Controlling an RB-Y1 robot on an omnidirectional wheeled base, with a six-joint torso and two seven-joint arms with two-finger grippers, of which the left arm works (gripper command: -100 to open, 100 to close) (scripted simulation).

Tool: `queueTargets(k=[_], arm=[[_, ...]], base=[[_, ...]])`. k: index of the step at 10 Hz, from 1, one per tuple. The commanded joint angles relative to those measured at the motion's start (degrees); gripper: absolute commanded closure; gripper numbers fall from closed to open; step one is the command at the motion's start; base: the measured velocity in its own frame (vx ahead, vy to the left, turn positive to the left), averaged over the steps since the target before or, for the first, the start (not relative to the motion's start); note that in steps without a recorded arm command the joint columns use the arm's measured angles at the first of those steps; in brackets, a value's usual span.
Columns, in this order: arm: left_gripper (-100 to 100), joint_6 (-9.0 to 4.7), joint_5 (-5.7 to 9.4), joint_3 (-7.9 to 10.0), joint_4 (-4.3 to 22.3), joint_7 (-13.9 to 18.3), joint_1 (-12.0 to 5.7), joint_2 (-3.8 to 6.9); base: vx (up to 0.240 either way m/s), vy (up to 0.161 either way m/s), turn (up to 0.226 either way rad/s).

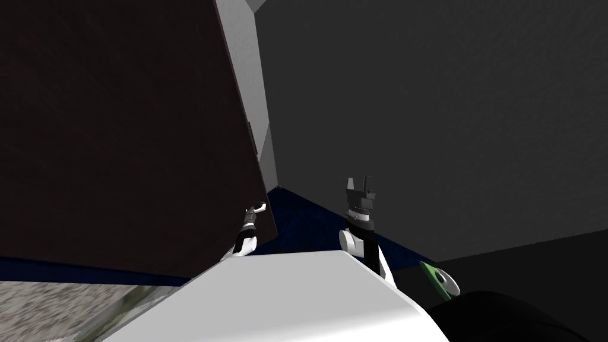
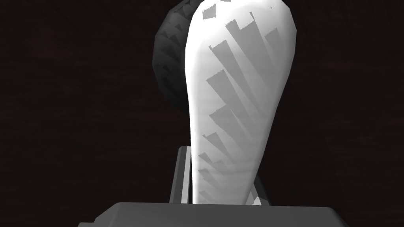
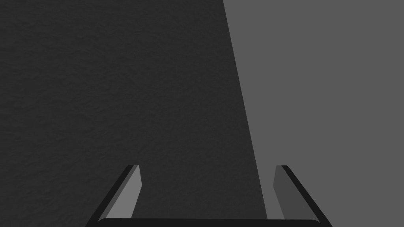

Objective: Push the door open

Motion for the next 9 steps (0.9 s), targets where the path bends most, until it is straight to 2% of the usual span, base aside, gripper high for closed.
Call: queueTargets(k=[1, 7, 8, 9], arm=[[100, -0.69, 0.59, 0.99, 1.06, -0.42, -0.95, 0.27], [100, -0.79, 2.26, 3.81, 1.22, -1.43, -0.78, 0.31], [100, -0.7, 2.3, 3.98, 1.13, -1.35, -0.31, 0.78], [100, -0.77, 2.89, 4.98, 1.13, -1.67, -0.17, 1.05]], base=[[0.196, -0.039, 0.055], [0.183, -0.046, 0.052], [0.058, -0.01, 0.047], [0.11, -0.003, 0.048]])
